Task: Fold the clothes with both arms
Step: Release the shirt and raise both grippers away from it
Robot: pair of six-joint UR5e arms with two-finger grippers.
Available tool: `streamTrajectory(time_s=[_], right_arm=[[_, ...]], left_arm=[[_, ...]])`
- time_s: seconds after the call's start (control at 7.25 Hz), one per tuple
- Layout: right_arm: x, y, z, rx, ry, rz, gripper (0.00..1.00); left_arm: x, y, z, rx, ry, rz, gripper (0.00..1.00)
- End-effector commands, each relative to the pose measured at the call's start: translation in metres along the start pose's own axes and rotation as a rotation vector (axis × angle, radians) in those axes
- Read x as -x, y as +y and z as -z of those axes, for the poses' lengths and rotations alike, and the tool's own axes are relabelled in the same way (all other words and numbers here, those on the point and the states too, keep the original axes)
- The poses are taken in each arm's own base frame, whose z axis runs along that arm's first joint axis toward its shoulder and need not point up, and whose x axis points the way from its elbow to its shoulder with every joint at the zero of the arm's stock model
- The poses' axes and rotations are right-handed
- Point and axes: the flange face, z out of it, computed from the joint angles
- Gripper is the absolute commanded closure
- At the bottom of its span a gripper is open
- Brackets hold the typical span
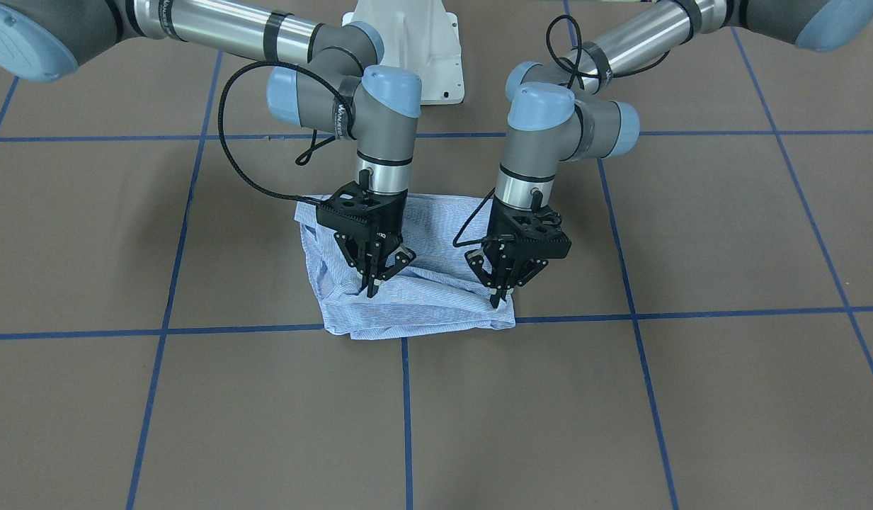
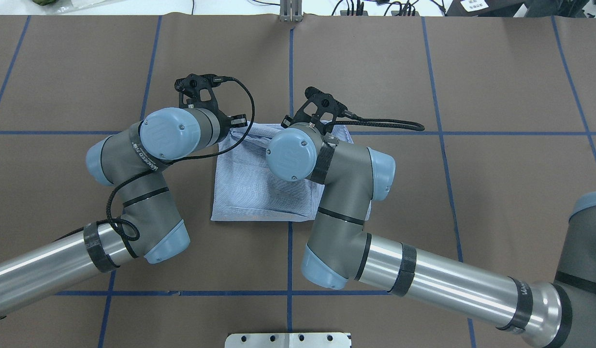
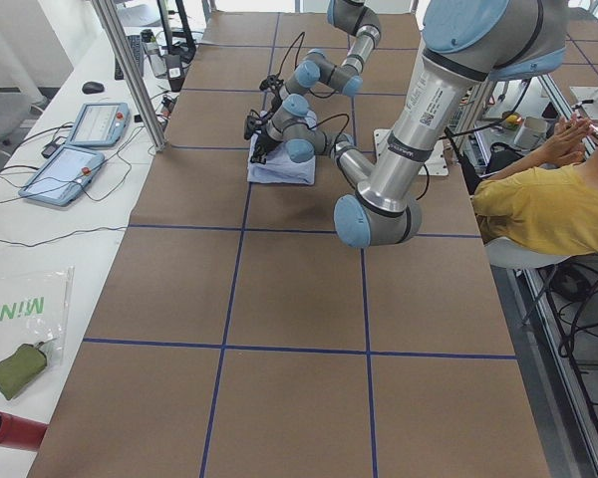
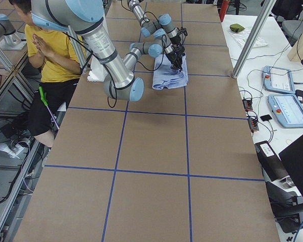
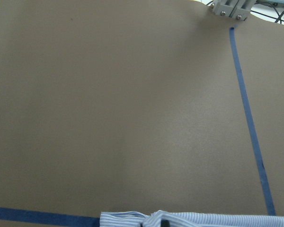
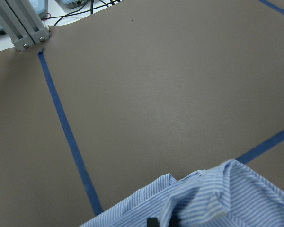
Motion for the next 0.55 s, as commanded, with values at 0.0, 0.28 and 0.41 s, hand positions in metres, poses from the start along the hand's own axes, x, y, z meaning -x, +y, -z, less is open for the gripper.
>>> streamTrajectory(time_s=[0.0, 0.28, 0.41], right_arm=[[0.008, -0.043, 0.010, 0.132, -0.004, 0.008, 0.00], [0.019, -0.039, 0.022, 0.150, -0.026, 0.023, 0.00], [0.021, -0.004, 0.026, 0.175, -0.029, 0.065, 0.00]], left_arm=[[0.008, -0.024, 0.010, -0.009, 0.049, -0.125, 0.00], [0.047, -0.069, 0.033, 0.113, 0.118, -0.260, 0.00], [0.071, -0.087, 0.044, 0.126, 0.130, -0.333, 0.00]])
